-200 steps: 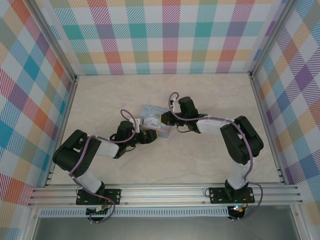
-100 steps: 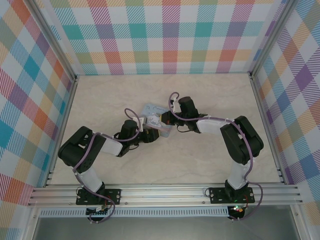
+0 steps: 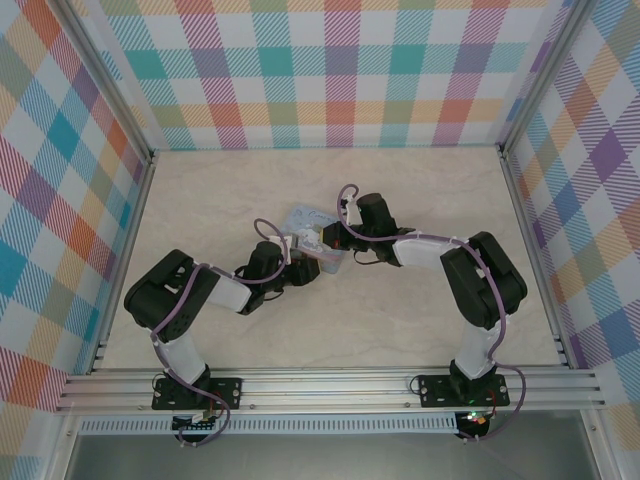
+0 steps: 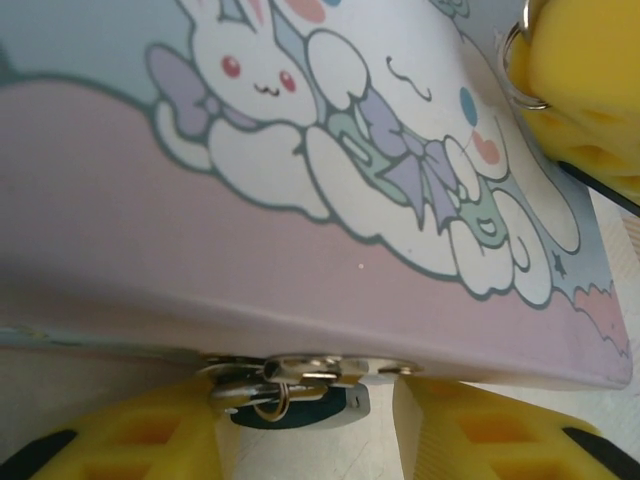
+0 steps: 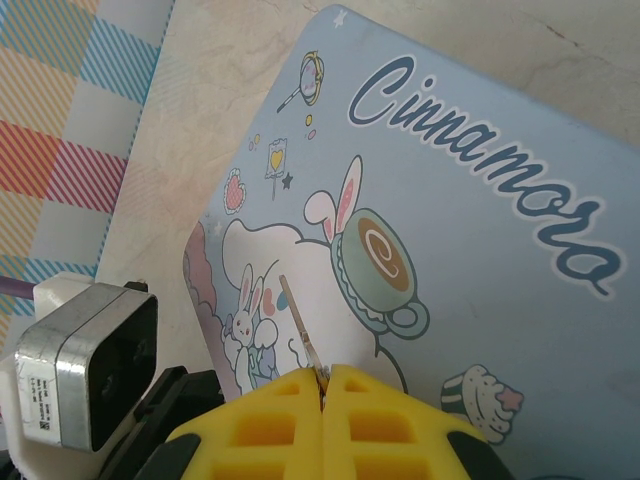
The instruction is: Unlock the padlock with the key
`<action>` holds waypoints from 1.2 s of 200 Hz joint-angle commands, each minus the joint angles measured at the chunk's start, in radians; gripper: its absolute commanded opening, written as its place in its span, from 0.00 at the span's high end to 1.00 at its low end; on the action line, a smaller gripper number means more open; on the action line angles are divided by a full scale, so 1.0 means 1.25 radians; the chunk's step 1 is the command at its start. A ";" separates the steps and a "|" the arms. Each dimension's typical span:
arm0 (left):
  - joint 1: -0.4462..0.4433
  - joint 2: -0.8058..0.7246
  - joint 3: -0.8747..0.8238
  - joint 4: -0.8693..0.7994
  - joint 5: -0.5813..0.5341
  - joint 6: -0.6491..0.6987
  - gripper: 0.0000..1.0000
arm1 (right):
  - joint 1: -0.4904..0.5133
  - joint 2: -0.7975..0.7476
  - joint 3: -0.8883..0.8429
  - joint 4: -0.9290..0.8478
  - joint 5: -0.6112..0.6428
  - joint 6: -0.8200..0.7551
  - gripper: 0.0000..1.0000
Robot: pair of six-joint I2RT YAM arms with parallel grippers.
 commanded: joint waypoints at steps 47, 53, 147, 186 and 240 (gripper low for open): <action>-0.020 0.012 0.013 -0.018 -0.018 -0.037 0.66 | 0.014 0.007 -0.017 -0.074 -0.014 -0.004 0.96; -0.020 0.012 0.013 -0.018 -0.018 -0.038 0.66 | 0.015 0.006 -0.019 -0.072 -0.014 -0.005 0.96; -0.022 -0.086 0.010 -0.082 -0.018 -0.094 0.72 | 0.015 -0.145 -0.100 -0.001 0.025 -0.129 0.96; -0.028 -0.104 0.016 -0.111 -0.019 -0.098 0.71 | 0.015 -0.211 -0.196 -0.001 0.049 -0.185 0.95; -0.030 -0.107 0.017 -0.114 -0.016 -0.126 0.73 | 0.024 -0.270 -0.264 0.008 0.036 -0.238 0.96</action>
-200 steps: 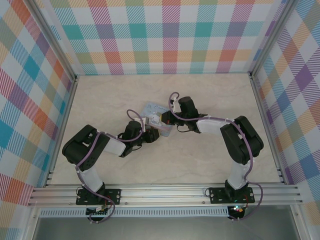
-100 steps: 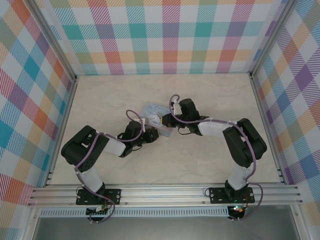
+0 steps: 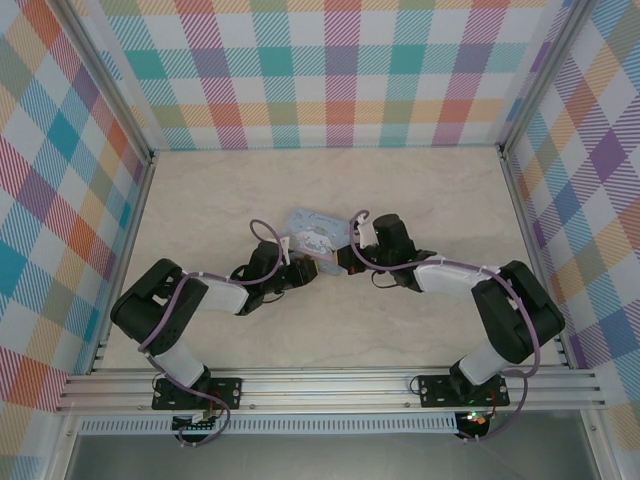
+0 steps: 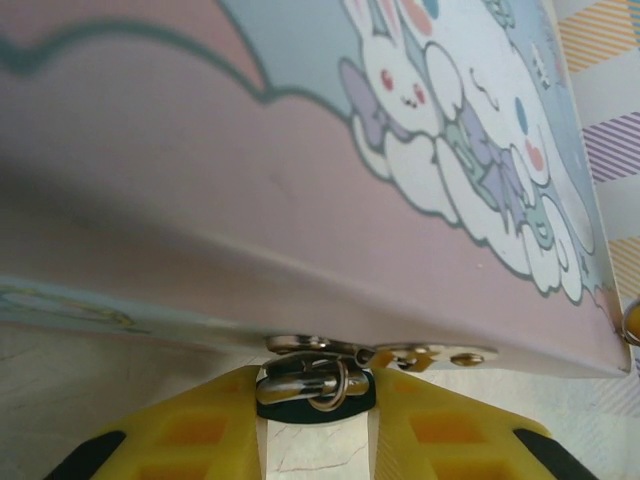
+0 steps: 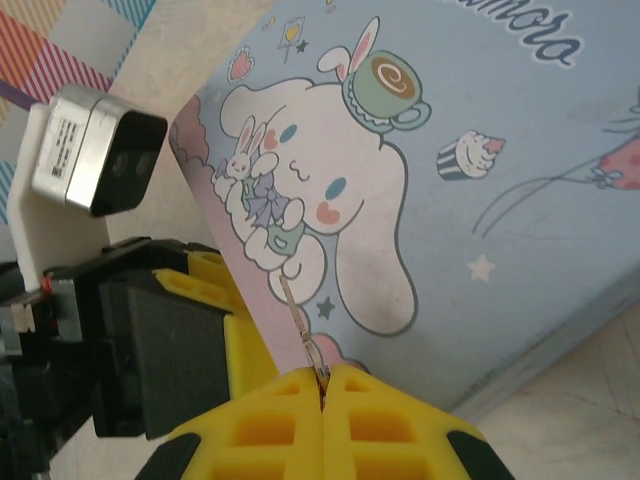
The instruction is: Unlock the padlock with the key
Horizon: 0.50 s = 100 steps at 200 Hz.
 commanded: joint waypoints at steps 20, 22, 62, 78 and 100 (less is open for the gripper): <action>-0.009 -0.041 0.018 0.006 0.013 -0.052 0.73 | 0.026 -0.083 -0.105 0.050 0.016 -0.103 0.96; -0.009 -0.043 0.018 0.004 0.013 -0.055 0.73 | 0.028 -0.085 -0.113 0.054 0.019 -0.106 0.96; -0.017 -0.073 0.027 -0.034 0.005 -0.106 0.73 | 0.079 -0.099 -0.209 0.142 0.098 -0.170 0.96; -0.021 -0.079 0.033 -0.050 0.002 -0.136 0.74 | 0.100 -0.085 -0.227 0.180 0.125 -0.191 0.96; -0.025 -0.086 0.040 -0.070 0.000 -0.168 0.75 | 0.123 -0.059 -0.233 0.230 0.152 -0.208 0.96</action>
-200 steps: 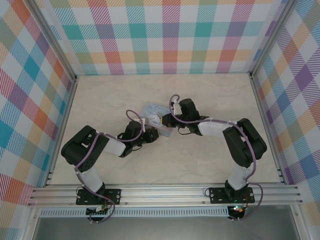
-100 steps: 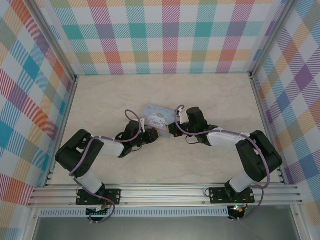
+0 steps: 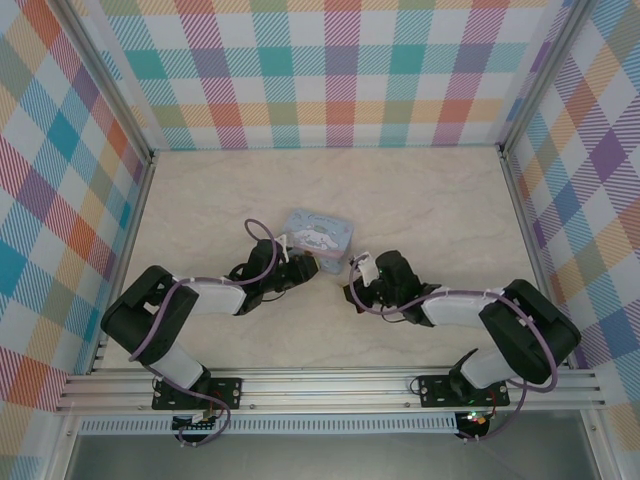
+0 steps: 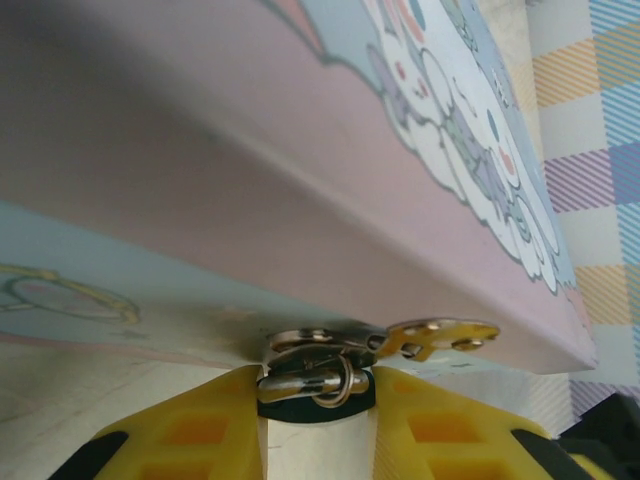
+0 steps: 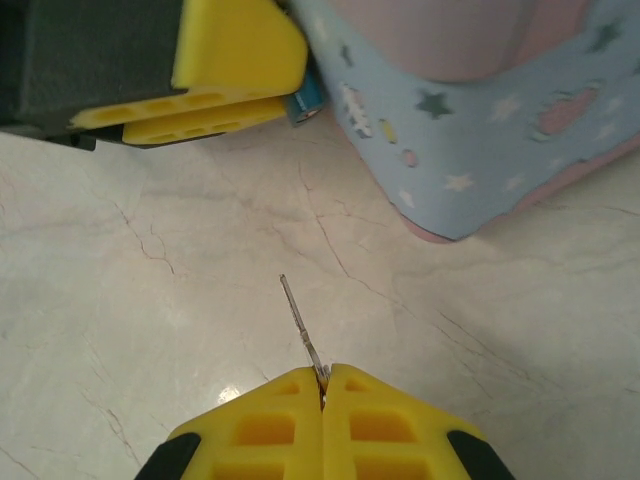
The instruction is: Unlock the padlock with the key
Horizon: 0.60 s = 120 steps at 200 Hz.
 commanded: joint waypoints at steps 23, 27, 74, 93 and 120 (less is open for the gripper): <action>-0.017 -0.036 0.038 -0.043 0.001 -0.072 0.76 | 0.048 0.056 0.005 0.147 0.076 -0.070 0.96; -0.017 -0.036 0.039 -0.045 0.002 -0.075 0.76 | 0.052 0.062 0.007 0.147 0.082 -0.073 0.96; -0.022 -0.050 0.046 -0.064 -0.002 -0.111 0.76 | 0.064 0.122 0.030 0.220 0.116 -0.084 0.97; -0.022 -0.055 0.052 -0.076 -0.001 -0.112 0.76 | 0.066 0.134 0.036 0.229 0.125 -0.085 0.97; -0.022 -0.058 0.057 -0.086 0.002 -0.117 0.76 | 0.071 0.149 0.037 0.251 0.147 -0.085 0.97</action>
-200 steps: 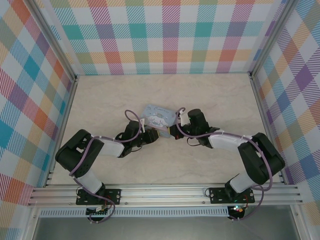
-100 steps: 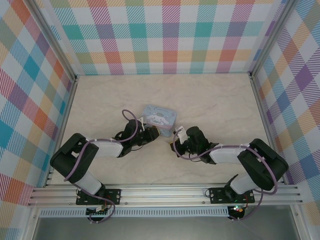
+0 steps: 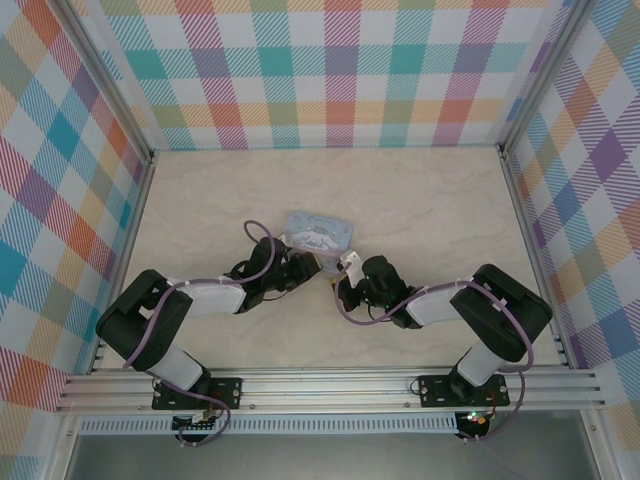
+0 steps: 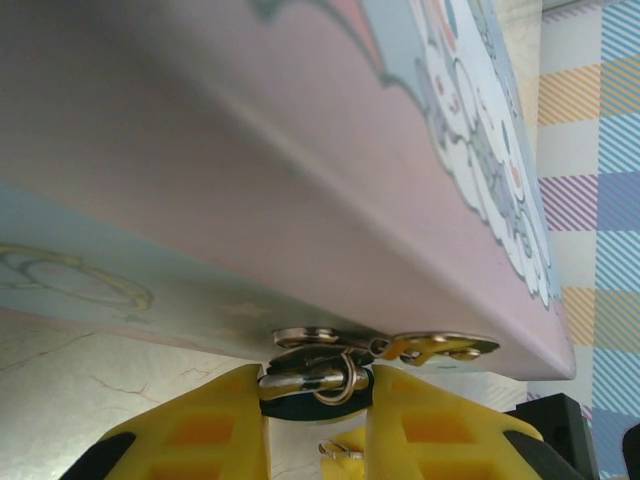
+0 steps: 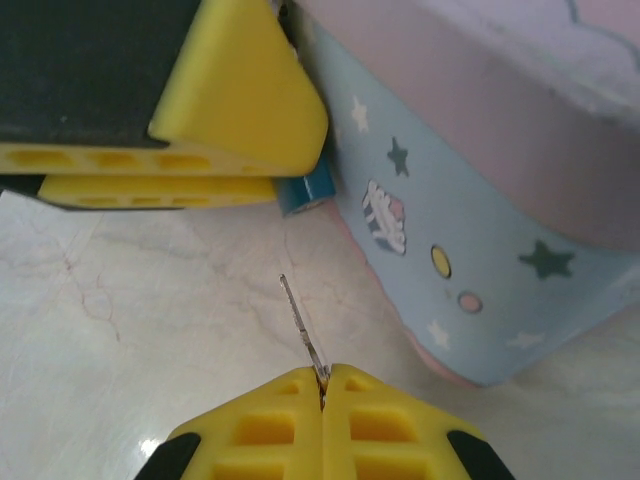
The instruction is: Unlock the padlock with the key
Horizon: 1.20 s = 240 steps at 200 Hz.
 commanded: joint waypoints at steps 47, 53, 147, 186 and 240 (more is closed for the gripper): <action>-0.011 -0.031 0.031 -0.008 -0.001 -0.023 0.77 | 0.008 0.034 0.026 0.081 0.041 -0.012 0.97; -0.011 -0.030 0.031 -0.010 -0.002 -0.022 0.77 | 0.009 0.035 0.028 0.082 0.047 -0.011 0.97; -0.013 -0.029 0.035 -0.011 -0.002 -0.023 0.78 | 0.009 0.061 0.045 0.104 0.021 -0.007 0.97; -0.013 -0.029 0.038 -0.012 0.000 -0.023 0.78 | 0.009 0.072 0.045 0.123 0.019 -0.002 0.96; -0.014 -0.034 0.039 -0.008 0.010 -0.040 0.78 | 0.009 0.088 0.013 0.252 0.020 0.022 0.96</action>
